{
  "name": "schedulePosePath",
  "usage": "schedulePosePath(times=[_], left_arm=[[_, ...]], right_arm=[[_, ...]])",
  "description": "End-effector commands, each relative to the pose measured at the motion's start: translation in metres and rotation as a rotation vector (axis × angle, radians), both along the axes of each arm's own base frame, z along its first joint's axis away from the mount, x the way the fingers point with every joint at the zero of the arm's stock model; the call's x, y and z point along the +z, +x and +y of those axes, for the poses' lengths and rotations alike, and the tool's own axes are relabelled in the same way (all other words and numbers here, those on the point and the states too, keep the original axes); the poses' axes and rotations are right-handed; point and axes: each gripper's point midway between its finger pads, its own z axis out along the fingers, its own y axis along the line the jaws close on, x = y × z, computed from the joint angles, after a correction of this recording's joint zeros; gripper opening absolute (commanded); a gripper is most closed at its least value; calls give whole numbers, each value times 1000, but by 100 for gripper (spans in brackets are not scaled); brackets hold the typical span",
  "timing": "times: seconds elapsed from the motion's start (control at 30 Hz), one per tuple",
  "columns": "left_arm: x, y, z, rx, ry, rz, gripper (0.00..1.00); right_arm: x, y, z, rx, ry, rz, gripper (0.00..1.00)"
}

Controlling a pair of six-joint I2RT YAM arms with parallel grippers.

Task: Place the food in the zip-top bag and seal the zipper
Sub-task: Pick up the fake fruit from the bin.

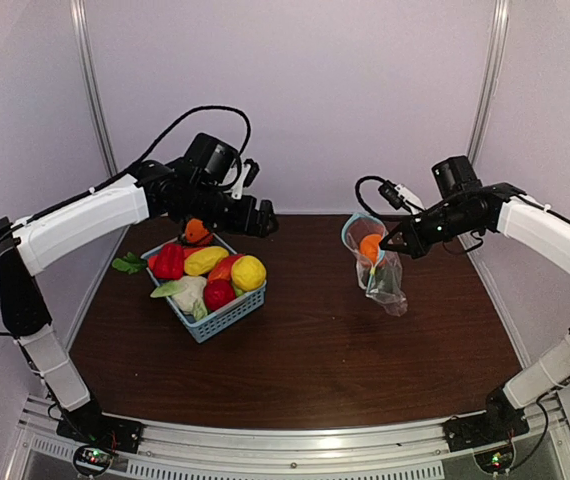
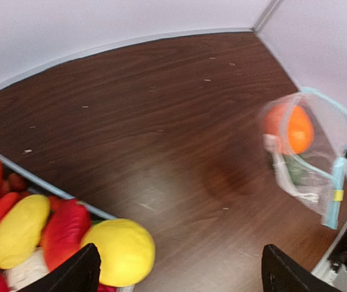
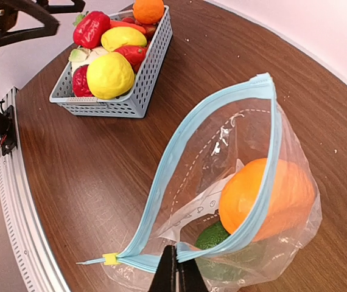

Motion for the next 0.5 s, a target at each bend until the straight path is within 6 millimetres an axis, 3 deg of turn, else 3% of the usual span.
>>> schedulePosePath(times=[0.0,0.1,0.23,0.37,0.47], left_arm=[[-32,20,100,193,450,-58,94],[-39,34,137,279,546,-45,97],[-43,63,163,336,504,-33,98],[-49,97,175,371,481,-19,98],[-68,121,175,357,418,37,98]], right_arm=[[14,-4,-2,35,32,-49,0],[3,13,-10,-38,-18,-75,0],[-1,8,-4,-5,-13,-25,0],[8,9,-7,-24,-24,-65,0],[4,5,-9,-19,-31,-62,0]])
